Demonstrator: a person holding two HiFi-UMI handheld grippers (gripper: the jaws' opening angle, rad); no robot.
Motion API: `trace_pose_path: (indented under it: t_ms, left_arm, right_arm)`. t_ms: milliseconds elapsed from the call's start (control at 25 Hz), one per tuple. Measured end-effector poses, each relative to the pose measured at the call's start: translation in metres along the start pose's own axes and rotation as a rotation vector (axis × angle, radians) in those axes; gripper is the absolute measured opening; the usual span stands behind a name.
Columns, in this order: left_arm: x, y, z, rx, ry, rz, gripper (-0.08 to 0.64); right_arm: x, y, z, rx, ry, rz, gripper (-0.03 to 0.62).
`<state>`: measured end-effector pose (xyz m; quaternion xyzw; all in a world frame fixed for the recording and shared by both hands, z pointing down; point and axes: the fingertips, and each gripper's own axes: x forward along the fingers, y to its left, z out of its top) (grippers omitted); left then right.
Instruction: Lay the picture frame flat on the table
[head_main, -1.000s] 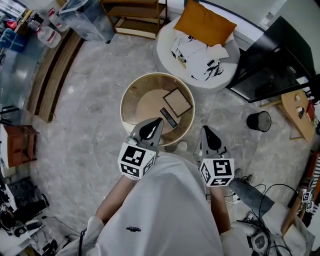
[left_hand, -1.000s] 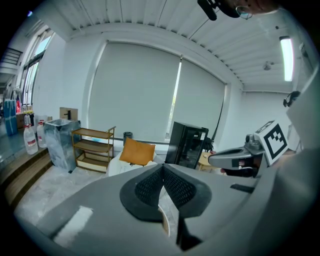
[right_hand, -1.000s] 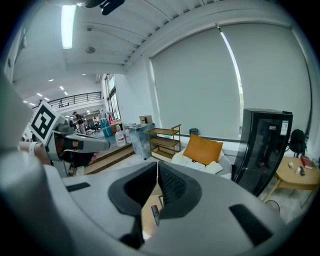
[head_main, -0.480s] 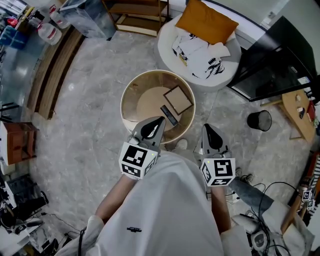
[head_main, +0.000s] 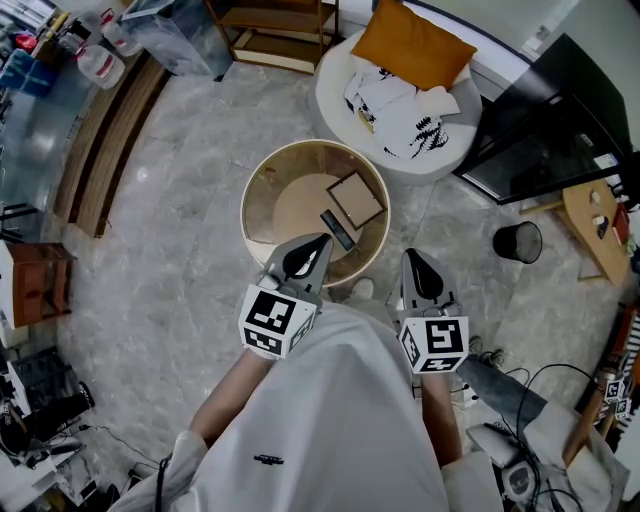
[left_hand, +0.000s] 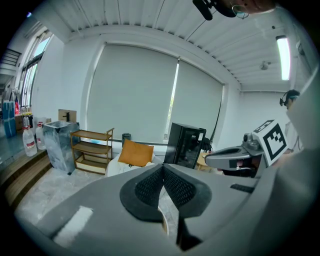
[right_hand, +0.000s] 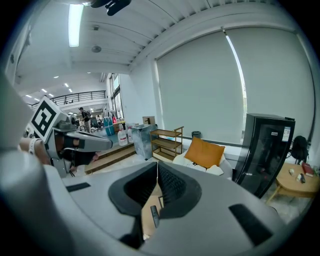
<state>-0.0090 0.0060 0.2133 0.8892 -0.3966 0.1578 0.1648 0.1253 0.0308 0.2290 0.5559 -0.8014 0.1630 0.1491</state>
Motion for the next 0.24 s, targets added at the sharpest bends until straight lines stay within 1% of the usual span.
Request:
trace_pose_path:
  t_ms: [240]
  left_arm:
    - [-0.0035,-0.0037,0.0006,0.0,-0.003,0.0,0.005]
  right_arm:
    - [-0.0038,0.0021,0.0021,-0.012,-0.006,0.005,0.006]
